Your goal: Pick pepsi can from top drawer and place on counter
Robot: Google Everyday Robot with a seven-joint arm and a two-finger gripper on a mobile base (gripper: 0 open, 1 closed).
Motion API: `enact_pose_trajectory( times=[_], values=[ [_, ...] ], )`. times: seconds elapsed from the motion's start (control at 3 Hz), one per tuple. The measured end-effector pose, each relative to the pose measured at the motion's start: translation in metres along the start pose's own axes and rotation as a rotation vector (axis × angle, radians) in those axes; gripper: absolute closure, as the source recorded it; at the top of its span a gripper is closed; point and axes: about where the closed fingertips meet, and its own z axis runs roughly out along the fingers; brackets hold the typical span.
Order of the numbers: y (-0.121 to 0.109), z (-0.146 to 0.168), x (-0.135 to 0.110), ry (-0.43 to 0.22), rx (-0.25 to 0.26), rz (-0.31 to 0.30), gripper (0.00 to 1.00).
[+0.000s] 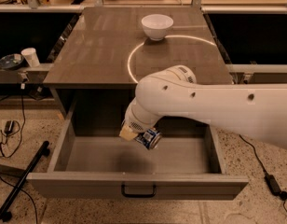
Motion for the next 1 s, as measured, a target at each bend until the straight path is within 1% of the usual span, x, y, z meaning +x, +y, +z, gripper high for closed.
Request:
enact_pose_trajectory(
  times=[0.33,0.67,1.0],
  values=[
    [-0.007,-0.014,-0.011,-0.086,-0.004,0.002,1.00],
    [-0.009,-0.025,-0.013,-0.188,-0.036,0.008,1.00],
    [-0.009,-0.025,-0.013,-0.188,-0.036,0.008,1.00]
  ],
)
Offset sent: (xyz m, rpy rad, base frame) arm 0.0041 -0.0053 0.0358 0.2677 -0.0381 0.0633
